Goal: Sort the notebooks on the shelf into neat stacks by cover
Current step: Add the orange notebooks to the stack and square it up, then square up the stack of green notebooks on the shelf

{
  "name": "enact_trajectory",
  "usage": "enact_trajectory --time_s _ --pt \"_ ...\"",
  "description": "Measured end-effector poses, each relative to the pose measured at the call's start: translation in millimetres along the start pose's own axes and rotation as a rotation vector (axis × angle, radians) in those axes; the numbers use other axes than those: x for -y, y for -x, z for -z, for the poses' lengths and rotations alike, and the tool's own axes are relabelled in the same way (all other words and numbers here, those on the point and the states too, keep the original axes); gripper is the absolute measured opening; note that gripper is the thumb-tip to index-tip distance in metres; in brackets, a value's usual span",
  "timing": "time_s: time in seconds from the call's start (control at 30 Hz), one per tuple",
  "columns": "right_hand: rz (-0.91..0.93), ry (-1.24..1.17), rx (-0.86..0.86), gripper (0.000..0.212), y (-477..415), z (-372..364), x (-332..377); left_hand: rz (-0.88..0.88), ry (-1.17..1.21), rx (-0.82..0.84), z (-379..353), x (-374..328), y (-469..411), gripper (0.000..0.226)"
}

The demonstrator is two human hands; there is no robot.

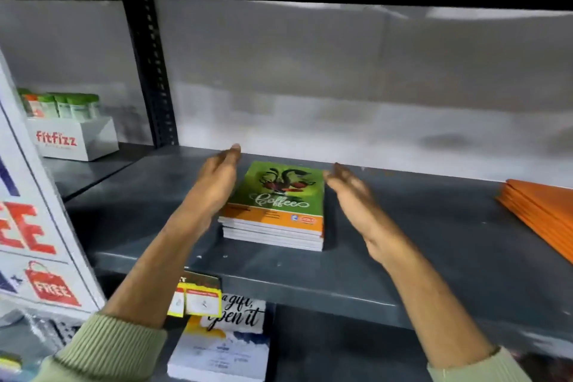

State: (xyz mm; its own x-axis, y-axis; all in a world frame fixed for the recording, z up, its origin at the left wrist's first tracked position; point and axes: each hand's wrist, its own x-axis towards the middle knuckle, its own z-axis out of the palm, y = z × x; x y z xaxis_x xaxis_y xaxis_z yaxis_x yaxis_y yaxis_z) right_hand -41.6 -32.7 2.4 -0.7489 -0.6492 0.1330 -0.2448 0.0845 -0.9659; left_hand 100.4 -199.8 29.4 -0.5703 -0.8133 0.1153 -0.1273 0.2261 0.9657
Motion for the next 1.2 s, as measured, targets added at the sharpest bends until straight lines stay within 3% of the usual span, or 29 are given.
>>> enact_trajectory --time_s 0.07,0.17,0.27,0.4,0.53,0.6,0.67,0.77,0.87,1.07,1.2 --pt "0.0 0.069 0.075 0.043 1.2 -21.4 -5.7 0.076 0.023 0.026 7.2 10.1 -7.4 0.051" --pt "-0.001 0.105 0.101 0.052 0.6 -31.9 -15.5 0.163 0.195 0.15 2.4 18.5 -7.5 0.035" --pt "-0.015 0.082 0.097 0.03 1.8 -33.9 -17.2 0.165 0.284 0.201 -5.3 29.8 -14.7 0.038" --pt "-0.024 0.111 0.095 0.036 4.1 -33.7 -14.5 0.159 0.367 0.312 -4.3 27.1 -8.2 0.04" --pt "0.006 0.044 0.087 0.029 17.8 -32.5 -6.4 0.16 0.366 0.422 10.1 32.1 -2.5 0.037" --pt "0.065 0.1 0.071 0.037 34.5 -28.2 -7.5 0.122 0.236 0.352 19.1 39.3 -1.6 0.037" --pt "0.107 0.238 0.084 0.062 50.4 -23.3 -10.6 0.025 0.149 0.322 31.7 46.9 6.4 0.05" --pt "0.15 0.357 0.067 0.095 52.2 -18.6 -14.5 -0.088 0.136 0.412 42.9 49.5 13.1 0.048" --pt "0.184 0.458 0.023 0.097 46.4 -17.9 -16.5 -0.158 0.089 0.489 44.6 49.4 13.3 0.056" --pt "0.181 0.516 0.0 0.096 47.0 -19.6 -17.9 -0.217 -0.051 0.402 44.0 59.5 11.1 0.08" --pt "0.184 0.537 0.003 0.097 48.3 -18.9 -16.7 -0.241 -0.051 0.396 42.1 60.8 10.2 0.07"
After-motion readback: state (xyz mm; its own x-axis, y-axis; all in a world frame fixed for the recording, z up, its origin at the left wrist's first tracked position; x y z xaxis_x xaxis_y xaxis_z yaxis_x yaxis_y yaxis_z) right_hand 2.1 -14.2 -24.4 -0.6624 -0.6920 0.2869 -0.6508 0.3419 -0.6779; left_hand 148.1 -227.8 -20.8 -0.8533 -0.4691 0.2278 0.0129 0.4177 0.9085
